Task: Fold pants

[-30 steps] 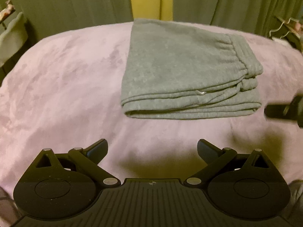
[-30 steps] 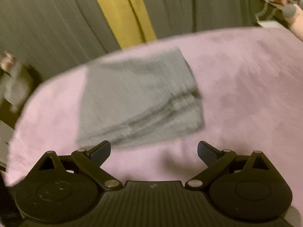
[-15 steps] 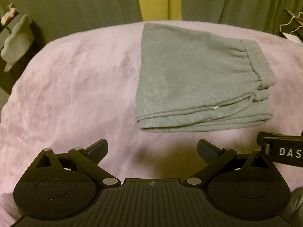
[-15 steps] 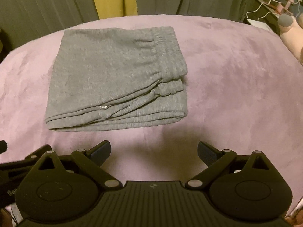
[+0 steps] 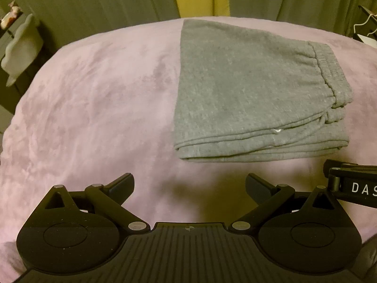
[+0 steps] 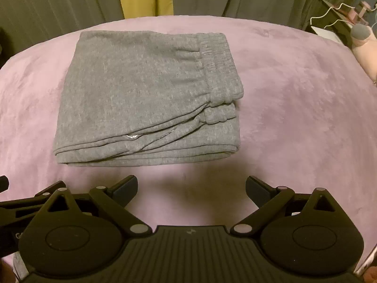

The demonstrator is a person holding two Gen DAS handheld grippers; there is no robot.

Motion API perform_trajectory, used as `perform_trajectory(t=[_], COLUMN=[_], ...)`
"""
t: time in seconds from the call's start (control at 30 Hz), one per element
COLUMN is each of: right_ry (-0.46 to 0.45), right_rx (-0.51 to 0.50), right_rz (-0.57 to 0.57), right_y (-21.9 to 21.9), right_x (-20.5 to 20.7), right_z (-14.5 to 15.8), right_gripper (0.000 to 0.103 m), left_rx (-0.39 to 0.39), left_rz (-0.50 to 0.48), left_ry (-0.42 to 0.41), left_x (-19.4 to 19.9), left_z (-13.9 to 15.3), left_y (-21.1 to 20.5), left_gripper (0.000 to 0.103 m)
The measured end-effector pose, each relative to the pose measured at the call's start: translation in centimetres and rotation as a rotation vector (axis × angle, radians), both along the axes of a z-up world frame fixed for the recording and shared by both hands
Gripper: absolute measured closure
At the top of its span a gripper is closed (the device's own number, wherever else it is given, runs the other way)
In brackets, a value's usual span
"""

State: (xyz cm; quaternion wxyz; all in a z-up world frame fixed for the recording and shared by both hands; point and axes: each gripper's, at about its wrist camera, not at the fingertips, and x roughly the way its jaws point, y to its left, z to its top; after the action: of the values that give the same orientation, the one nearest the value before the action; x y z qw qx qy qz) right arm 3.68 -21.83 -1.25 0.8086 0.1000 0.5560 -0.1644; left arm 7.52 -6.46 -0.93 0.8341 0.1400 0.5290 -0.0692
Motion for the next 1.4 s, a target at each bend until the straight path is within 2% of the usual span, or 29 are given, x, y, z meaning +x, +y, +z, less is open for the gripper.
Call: perform_trajectory(t=[1.4], right_ry=[0.011], right_rx=[-0.001], right_rz=[-0.007], right_y=[0.18], right_x=[-0.46], right_z=[-0.19], right_gripper=[0.005], left_rx=[0.004], left_rz=[0.004], left_ry=[0.020], left_x=[-0.28], left_z=[-0.06], left_y=[-0.11], left_gripper=[0.000])
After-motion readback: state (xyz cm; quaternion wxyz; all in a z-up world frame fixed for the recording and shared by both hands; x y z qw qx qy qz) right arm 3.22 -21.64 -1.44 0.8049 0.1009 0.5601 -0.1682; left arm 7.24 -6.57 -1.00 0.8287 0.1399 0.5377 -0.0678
